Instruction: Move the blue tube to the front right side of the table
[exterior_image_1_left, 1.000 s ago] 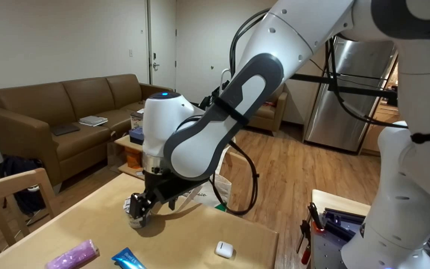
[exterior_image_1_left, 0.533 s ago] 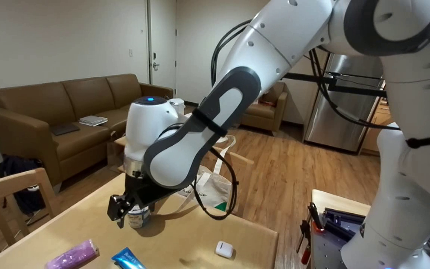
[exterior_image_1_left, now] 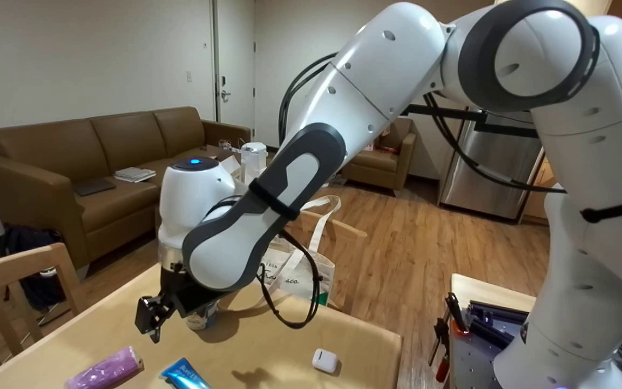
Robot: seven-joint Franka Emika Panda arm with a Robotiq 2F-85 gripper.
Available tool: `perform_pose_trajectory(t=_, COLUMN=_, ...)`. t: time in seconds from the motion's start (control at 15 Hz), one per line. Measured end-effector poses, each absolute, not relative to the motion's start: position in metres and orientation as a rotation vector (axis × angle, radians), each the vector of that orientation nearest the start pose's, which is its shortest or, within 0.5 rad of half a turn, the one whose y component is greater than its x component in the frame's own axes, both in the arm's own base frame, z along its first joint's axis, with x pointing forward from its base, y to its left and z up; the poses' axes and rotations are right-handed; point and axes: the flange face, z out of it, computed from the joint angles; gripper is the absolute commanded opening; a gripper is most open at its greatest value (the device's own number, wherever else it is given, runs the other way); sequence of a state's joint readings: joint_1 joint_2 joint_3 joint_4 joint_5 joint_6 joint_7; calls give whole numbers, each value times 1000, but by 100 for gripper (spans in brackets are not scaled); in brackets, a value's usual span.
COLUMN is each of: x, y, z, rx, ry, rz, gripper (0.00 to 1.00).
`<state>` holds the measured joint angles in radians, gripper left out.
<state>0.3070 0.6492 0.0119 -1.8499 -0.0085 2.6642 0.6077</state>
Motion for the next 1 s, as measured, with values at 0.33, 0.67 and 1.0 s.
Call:
perform_pose_trajectory(t=0.33, x=616, y=217, z=174, rx=-3013, ry=452, rz=-178, gripper=100)
perform_pose_trajectory(t=0.67, x=595, y=233, z=135, rx=-3032, ry=474, rz=-83, gripper=100)
perform_pose_trajectory(t=1.0, x=568, y=248, z=93, rx=-3047, ry=533, rz=22, gripper=100)
